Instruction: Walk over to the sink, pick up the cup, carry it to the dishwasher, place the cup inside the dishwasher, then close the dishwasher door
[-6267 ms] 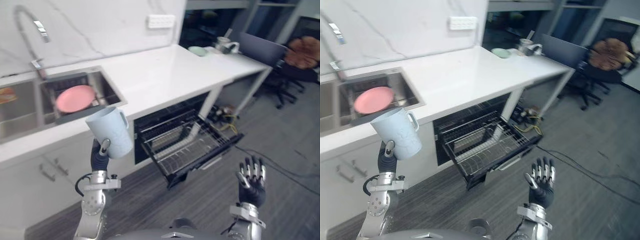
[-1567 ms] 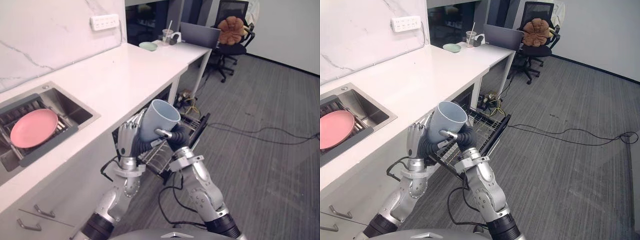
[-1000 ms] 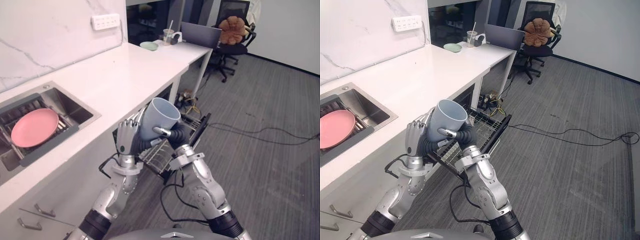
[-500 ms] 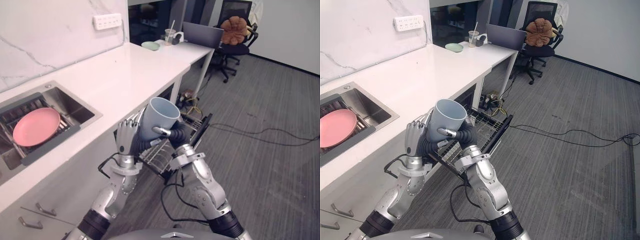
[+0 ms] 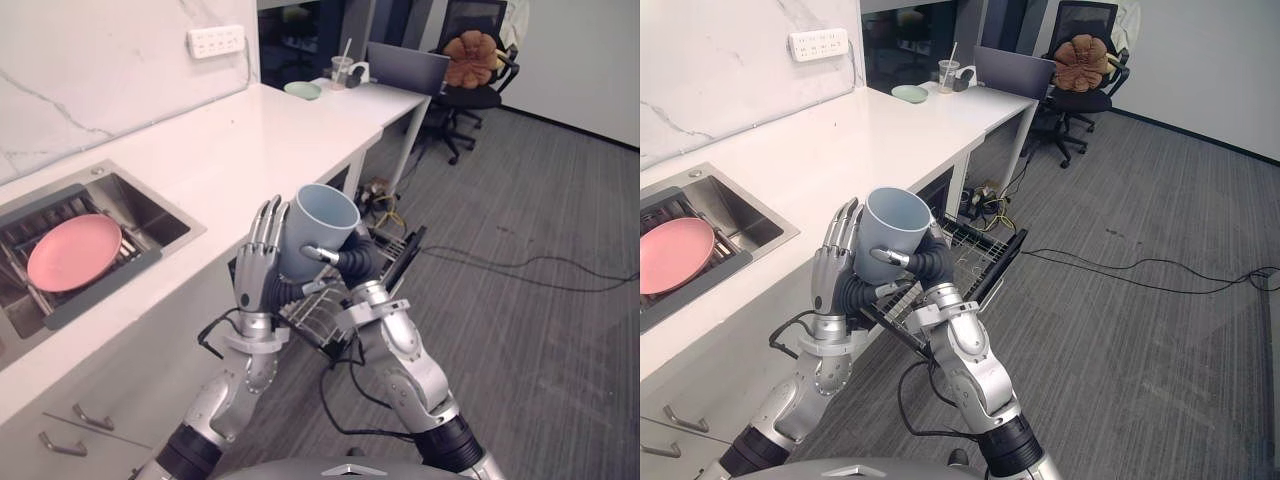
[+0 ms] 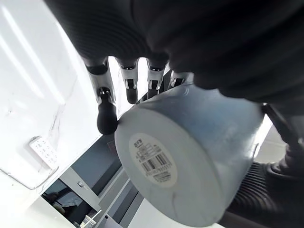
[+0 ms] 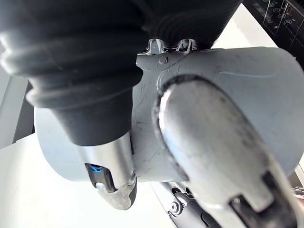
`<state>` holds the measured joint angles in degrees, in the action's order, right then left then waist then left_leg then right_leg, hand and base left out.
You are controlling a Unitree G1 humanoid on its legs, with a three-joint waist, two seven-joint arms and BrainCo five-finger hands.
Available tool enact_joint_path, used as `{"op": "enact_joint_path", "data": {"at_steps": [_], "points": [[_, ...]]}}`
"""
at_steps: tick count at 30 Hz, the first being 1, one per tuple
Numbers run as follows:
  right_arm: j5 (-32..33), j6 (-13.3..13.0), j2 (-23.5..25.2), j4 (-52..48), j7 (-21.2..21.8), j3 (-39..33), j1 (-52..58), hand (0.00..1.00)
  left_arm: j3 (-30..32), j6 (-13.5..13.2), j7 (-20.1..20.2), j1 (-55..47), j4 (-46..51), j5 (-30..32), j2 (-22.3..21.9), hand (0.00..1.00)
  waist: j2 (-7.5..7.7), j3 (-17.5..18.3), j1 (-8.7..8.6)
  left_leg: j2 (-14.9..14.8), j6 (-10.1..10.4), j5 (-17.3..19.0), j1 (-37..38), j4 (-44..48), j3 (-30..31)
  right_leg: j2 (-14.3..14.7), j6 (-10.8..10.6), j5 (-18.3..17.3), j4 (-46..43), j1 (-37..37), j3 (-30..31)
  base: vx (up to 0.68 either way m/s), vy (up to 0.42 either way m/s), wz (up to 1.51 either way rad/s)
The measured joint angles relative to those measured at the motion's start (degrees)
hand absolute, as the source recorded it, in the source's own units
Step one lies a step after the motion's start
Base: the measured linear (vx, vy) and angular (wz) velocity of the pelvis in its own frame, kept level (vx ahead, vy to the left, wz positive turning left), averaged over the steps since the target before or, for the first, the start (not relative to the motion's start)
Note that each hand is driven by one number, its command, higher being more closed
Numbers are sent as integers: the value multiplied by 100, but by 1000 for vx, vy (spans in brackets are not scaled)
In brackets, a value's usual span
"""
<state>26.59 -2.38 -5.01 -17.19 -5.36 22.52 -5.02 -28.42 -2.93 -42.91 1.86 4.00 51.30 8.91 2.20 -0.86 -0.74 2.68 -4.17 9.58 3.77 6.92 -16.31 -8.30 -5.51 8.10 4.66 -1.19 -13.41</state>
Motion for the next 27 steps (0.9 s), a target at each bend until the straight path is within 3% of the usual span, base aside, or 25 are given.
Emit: {"op": "enact_joint_path", "data": {"at_steps": [6, 11, 14, 21, 24, 27], "points": [[-1, -37, 26, 0, -116, 26, 0, 100, 0, 25, 102, -74, 125, -173, -40, 0, -5, -6, 0, 0, 0, 0, 3, -5, 2, 0, -1, -4, -1, -3, -2, 0, 0, 0], [15, -177, 189, 0, -316, 49, 2, 100, -29, 93, 99, -137, 165, -670, -184, 0, -21, -77, 14, 0, 0, -1, 15, -8, 3, 0, -1, -10, -1, -12, -4, 0, 0, 0], [123, -416, 264, 1, -449, 33, 5, 100, -20, 189, -88, -148, 129, -1061, -302, 0, -22, -84, 13, 0, 0, -2, 18, -17, 3, 0, -6, -11, -1, -12, -4, 0, 0, 0], [278, -657, 459, 17, -775, -476, 70, 100, 402, 265, -312, -256, -266, -1888, -469, 0, -21, -86, 11, 1, -1, -11, 30, -32, 6, 1, -9, -14, -1, -22, -14, 0, 0, 0], [277, -731, 467, 41, -787, -841, 283, 100, 592, 115, -51, -439, -328, -2310, -479, 0, -3, -103, 17, 14, -6, -55, 69, -95, 41, -8, -10, -20, -1, -54, -57, -2, -1, 7], [273, -732, 463, 272, -784, -1269, 362, 100, 764, -74, 490, -605, -667, -2832, -480, 0, 10, -147, 12, 45, -14, -127, 133, -212, 70, -29, -10, -22, -2, -82, -105, -34, -7, 5]]}}
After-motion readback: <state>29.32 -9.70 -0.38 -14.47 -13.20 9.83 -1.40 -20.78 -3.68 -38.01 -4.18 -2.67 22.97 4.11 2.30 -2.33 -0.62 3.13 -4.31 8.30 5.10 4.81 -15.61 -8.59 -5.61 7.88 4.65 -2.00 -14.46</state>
